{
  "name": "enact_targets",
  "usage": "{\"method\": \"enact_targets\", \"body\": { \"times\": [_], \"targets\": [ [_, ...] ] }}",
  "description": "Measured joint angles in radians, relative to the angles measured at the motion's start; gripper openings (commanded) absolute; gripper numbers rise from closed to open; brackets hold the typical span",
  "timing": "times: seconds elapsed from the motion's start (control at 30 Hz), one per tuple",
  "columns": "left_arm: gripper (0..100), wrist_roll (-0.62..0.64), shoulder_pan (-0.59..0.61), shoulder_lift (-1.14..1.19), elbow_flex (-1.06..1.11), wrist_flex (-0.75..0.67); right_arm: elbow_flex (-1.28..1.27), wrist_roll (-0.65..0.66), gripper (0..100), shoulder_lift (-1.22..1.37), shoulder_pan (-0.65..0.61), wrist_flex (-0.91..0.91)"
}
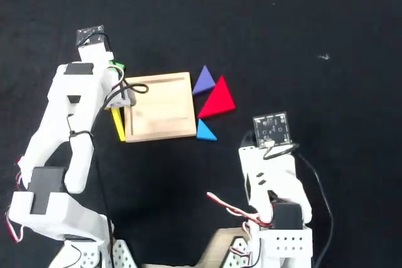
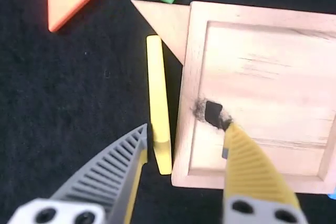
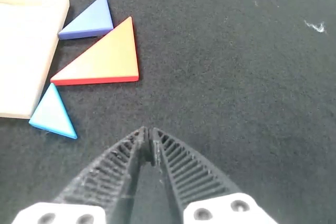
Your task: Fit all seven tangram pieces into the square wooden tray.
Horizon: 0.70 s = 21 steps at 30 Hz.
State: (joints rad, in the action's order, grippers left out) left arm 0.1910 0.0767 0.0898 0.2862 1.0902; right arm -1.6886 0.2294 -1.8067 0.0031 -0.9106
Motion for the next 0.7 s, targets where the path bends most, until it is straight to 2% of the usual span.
{"method": "enact_targets", "body": {
  "times": [0.17, 0.37, 0.47, 0.7],
  "targets": [
    [21, 0.0, 0.009, 0.0, 0.057, -0.066, 0.0, 0.0, 1.2, 0.0, 0.0, 0.0],
    [2, 0.0, 0.015, 0.0, 0.078, -0.091, 0.0, 0.0, 1.2, 0.0, 0.0, 0.0],
    [6, 0.0, 0.015, 0.0, 0.078, -0.091, 0.0, 0.0, 1.2, 0.0, 0.0, 0.0],
    [3, 0.0, 0.003, -0.002, 0.058, -0.08, 0.0, 0.0, 1.2, 0.0, 0.0, 0.0]
  ]
}}
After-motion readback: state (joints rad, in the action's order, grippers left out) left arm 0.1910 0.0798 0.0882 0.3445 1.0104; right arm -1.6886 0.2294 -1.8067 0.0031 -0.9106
